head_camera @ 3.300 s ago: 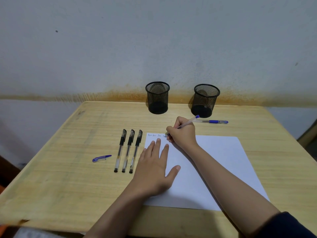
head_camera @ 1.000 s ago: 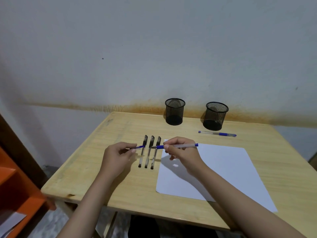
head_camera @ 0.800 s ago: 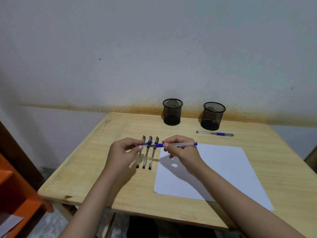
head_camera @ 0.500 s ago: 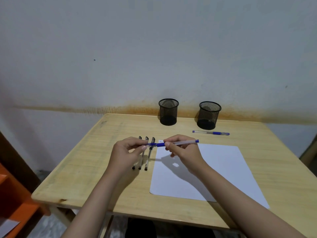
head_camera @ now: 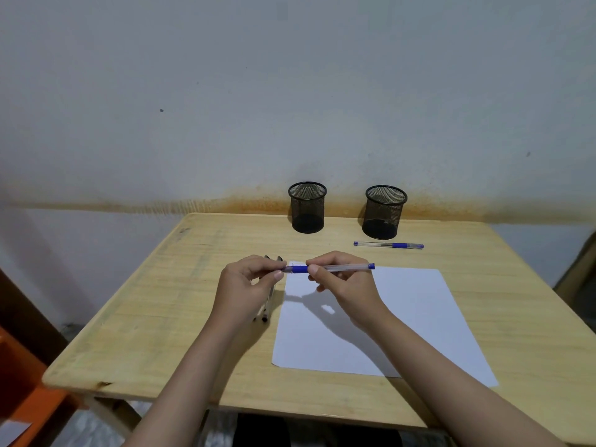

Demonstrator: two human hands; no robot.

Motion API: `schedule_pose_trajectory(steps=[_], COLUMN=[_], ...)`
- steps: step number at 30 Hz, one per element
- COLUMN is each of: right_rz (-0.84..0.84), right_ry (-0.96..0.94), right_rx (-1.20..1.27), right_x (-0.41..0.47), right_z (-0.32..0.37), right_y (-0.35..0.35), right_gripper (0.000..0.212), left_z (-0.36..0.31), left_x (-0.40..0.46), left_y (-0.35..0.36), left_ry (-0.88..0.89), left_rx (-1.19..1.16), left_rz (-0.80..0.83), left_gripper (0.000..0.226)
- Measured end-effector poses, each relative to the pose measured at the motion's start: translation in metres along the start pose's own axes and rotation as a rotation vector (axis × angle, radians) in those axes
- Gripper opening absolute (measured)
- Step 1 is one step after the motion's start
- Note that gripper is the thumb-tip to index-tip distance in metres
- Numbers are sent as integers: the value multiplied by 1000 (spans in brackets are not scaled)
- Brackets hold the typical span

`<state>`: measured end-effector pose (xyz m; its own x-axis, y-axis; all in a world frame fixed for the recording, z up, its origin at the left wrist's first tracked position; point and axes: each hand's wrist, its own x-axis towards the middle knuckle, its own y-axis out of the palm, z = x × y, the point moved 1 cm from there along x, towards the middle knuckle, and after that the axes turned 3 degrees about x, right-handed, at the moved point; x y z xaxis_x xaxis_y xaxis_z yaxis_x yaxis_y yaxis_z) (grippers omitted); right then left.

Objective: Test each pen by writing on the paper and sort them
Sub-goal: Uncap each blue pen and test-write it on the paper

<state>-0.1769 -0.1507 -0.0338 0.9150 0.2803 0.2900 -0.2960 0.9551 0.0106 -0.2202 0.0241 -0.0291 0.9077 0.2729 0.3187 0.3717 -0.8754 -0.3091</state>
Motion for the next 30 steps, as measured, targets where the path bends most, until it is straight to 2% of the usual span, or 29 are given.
schedule_pose_trajectory(steps=[6, 10, 14, 17, 21, 23, 26, 30], right_rz=[-28, -42, 199, 272, 64, -50, -252, -480], right_ry=[-53, -63, -63, 90, 255, 281, 232, 194], right_rx=[8, -53, -101, -55, -143, -220, -419, -623], right_x=[-7, -10, -14, -20, -28, -34, -40, -46], right_z=[4, 10, 19, 23, 17, 11, 5, -3], right_y=[0, -11, -36, -56, -80, -95, -127, -170], right_gripper=[11, 14, 27, 24, 7, 9, 4, 6], left_z=[-9, -16, -19, -18, -16, -9, 9, 26], left_x=[6, 9, 17, 20, 10, 3, -7, -20], left_y=[8, 12, 20, 36, 74, 90, 106, 113], left_ry=[73, 132, 158, 139, 102, 61, 72, 139], left_rx=[10, -6, -12, -29, 68, 170, 356, 583], left_rz=[-17, 46, 152, 219, 263, 273, 377, 506], left_gripper=[33, 28, 31, 34, 22, 34, 51, 55])
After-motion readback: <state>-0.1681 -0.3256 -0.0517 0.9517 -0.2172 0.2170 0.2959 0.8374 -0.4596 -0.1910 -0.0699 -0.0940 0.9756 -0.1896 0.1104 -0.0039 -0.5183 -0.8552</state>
